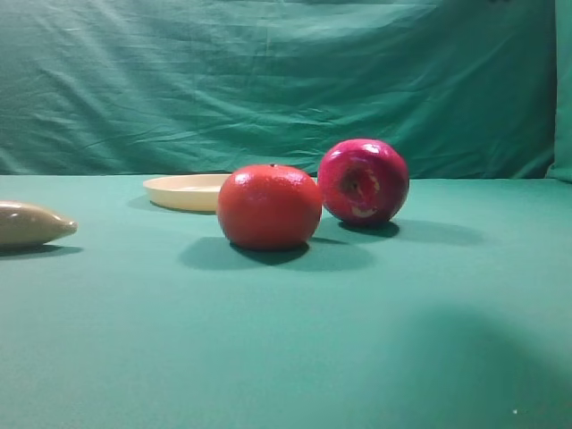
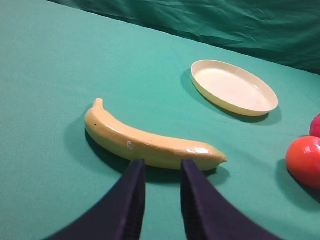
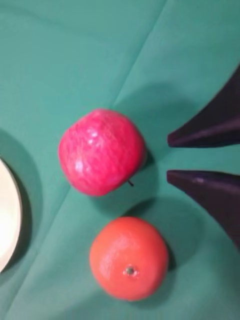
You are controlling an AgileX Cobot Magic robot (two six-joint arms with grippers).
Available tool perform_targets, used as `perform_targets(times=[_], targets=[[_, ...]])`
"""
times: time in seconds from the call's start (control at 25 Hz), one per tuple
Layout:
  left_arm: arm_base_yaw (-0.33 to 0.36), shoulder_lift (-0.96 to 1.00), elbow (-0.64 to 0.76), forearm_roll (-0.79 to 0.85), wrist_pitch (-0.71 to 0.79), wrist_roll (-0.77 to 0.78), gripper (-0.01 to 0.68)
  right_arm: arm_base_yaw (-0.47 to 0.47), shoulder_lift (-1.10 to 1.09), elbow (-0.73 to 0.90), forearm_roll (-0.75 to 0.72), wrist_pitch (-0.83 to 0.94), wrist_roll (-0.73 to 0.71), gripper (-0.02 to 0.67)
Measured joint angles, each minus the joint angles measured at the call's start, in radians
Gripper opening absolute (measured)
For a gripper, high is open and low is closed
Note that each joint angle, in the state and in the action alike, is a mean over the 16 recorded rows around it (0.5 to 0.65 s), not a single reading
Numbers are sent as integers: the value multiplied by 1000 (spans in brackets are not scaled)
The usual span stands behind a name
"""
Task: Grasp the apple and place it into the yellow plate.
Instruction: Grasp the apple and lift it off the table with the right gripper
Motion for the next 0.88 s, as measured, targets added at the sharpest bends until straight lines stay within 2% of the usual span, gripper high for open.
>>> perform_targets(times=[0.32,0.48,0.64,0.88], targets=[[0,0,0,0,0,0,157,2,164,-84,73,-21,-66,495],[0,0,0,0,0,0,157,2,224,-92,77,-67,-76,609],[0,0,0,0,0,0,157,2,275,-93,77,-115,-82,644],[0,0,0,0,0,0,157,3,342,-93,76,-185,-87,618]])
